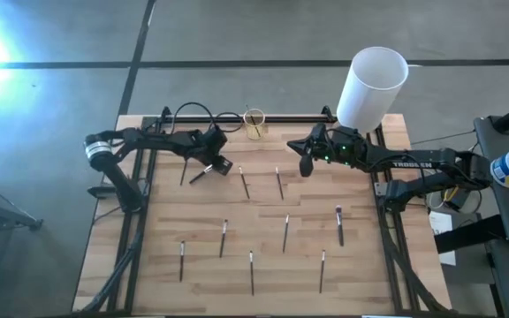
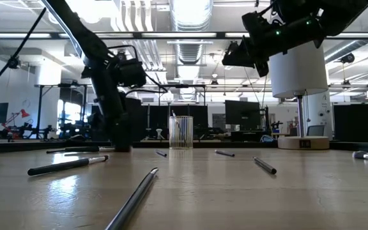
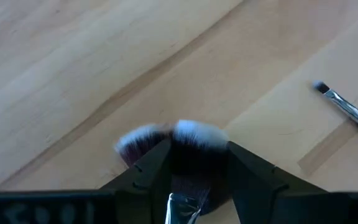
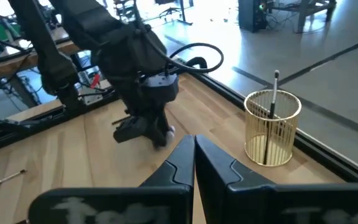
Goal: Put items in baskets/containers
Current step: Put the black highlighter brush into the yellow pen holder
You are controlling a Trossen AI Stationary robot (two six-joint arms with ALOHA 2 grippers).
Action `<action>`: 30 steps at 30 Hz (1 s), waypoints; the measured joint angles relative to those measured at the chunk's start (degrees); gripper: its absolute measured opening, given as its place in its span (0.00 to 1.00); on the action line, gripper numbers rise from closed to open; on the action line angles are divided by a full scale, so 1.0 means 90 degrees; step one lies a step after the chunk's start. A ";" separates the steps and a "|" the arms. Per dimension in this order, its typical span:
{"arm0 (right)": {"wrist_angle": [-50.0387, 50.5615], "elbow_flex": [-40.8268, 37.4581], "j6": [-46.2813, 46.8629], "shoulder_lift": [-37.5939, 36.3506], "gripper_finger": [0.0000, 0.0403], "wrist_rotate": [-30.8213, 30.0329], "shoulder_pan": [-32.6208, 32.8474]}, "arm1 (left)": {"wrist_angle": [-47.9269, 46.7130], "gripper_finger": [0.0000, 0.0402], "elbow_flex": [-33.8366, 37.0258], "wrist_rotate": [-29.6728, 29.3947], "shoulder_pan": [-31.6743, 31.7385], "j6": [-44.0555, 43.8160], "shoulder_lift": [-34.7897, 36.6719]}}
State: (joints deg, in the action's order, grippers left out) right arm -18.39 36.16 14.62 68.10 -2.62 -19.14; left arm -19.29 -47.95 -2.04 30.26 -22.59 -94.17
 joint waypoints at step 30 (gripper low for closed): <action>-0.0049 0.0005 0.0042 0.0002 0.02 -0.0235 -0.0002 | 0.2633 0.00 0.0049 0.0216 0.0088 -0.0591 0.2890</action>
State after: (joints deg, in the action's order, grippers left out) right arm -18.83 36.21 15.00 68.12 -4.73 -19.16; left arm 4.41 -47.51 -0.10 31.05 -27.91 -68.16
